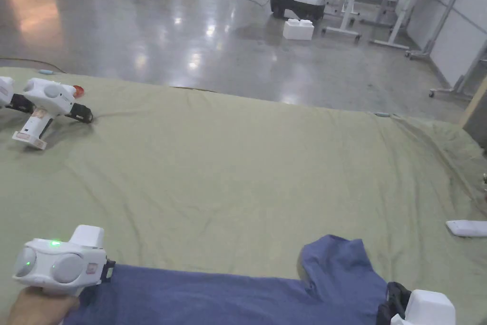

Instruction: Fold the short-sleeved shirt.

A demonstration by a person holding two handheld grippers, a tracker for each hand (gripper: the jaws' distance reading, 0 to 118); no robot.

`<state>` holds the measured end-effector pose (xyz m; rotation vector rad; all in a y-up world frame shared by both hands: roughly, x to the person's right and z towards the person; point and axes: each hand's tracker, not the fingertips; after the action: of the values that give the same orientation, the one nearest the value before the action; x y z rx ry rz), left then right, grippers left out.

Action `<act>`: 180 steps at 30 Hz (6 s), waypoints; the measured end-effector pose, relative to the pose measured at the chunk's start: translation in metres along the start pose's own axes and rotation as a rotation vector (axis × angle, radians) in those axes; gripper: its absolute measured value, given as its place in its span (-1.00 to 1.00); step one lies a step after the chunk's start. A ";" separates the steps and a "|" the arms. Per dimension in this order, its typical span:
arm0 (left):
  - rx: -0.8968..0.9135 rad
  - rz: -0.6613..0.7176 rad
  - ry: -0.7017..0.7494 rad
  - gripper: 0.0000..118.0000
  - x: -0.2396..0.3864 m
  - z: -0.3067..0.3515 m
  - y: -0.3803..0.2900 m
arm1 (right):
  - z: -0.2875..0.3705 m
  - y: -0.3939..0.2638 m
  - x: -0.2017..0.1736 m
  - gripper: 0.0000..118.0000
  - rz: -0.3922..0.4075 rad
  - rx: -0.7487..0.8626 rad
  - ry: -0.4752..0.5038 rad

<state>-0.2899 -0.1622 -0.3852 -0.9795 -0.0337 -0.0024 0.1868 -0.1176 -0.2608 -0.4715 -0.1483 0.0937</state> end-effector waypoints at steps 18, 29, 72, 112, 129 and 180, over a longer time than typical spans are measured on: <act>0.158 0.049 -0.058 -1.00 -0.020 0.047 -0.012 | -0.196 -0.005 0.049 -0.41 -0.017 -0.603 0.131; 0.179 0.050 -0.070 -1.00 -0.021 0.054 -0.017 | -0.163 0.011 0.051 -0.98 0.006 -0.474 0.143; 0.090 -0.041 -0.097 -0.85 -0.033 0.107 -0.178 | 0.082 -0.104 0.068 -0.97 0.255 -0.513 0.128; 0.704 0.039 0.040 -1.00 0.019 0.193 -0.095 | 0.092 0.041 -0.070 -0.97 -0.022 0.420 0.075; 0.012 0.444 -0.518 0.40 -0.133 0.107 -0.174 | 0.072 0.018 -0.081 -0.97 0.025 0.255 0.133; 0.061 0.299 -0.436 -0.89 -0.080 0.204 -0.138 | 0.064 0.010 -0.070 -0.97 0.005 0.163 0.126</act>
<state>-0.3782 -0.0705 -0.1594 -0.9012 -0.2857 0.4842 0.1067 -0.0883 -0.2173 -0.3139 -0.0155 0.0799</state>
